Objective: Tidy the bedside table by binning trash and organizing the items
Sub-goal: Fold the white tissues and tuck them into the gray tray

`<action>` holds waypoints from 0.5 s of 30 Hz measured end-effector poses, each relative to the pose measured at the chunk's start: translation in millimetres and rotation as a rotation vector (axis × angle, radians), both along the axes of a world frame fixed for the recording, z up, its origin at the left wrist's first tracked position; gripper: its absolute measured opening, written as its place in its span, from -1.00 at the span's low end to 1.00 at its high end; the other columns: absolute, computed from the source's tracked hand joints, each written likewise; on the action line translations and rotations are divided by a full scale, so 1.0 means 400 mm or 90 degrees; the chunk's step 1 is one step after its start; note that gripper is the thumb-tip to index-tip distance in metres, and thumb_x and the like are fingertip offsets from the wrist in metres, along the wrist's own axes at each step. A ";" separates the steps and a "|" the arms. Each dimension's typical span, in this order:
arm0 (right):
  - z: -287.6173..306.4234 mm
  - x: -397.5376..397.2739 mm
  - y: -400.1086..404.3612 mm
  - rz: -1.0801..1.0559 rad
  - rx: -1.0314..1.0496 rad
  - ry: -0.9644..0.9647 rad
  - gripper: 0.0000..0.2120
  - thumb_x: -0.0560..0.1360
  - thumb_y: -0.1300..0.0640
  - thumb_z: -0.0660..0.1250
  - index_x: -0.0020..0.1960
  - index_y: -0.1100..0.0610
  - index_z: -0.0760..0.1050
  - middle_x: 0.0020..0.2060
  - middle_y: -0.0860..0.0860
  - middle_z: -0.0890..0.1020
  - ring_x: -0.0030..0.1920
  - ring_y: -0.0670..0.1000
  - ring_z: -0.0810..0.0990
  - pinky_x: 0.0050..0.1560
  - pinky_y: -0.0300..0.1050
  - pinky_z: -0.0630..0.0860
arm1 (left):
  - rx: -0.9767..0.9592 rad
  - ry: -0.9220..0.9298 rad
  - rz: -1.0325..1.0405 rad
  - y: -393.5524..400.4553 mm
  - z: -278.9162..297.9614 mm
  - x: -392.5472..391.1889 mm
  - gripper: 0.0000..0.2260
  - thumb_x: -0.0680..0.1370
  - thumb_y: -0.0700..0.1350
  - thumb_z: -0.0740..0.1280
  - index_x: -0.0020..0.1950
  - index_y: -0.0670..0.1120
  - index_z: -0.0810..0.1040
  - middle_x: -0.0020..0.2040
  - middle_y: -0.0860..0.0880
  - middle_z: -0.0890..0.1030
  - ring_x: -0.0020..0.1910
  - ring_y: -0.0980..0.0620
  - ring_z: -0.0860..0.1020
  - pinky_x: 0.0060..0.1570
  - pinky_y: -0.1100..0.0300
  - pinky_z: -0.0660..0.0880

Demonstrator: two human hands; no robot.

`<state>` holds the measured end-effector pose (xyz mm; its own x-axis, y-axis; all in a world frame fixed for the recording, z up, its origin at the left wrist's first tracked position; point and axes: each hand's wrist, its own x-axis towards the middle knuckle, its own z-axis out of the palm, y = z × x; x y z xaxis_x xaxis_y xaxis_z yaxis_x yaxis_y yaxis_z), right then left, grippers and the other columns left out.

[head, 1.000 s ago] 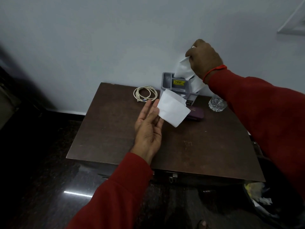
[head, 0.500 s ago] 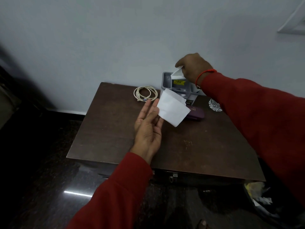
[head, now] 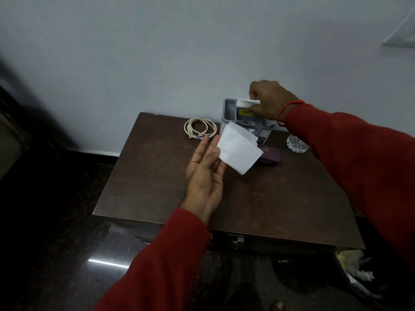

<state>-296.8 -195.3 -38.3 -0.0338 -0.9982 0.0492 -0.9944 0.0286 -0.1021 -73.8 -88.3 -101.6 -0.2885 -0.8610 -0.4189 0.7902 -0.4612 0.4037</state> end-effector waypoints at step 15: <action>0.011 0.029 -0.046 -0.036 0.119 -0.031 -0.68 0.47 0.07 0.26 0.21 0.10 0.48 0.16 0.19 0.57 0.12 0.24 0.53 0.08 0.02 0.48 | 0.001 -0.005 -0.004 -0.010 -0.004 -0.001 -0.58 0.59 -0.40 0.30 0.41 -0.10 0.52 0.27 -0.14 0.68 0.24 -0.05 0.67 0.06 0.13 0.68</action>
<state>-285.3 -213.5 -34.1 -0.0872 -0.9864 -0.1396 -0.9848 0.1065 -0.1372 -74.0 -92.2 -103.1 -0.2904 -0.8587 -0.4222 0.7839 -0.4666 0.4097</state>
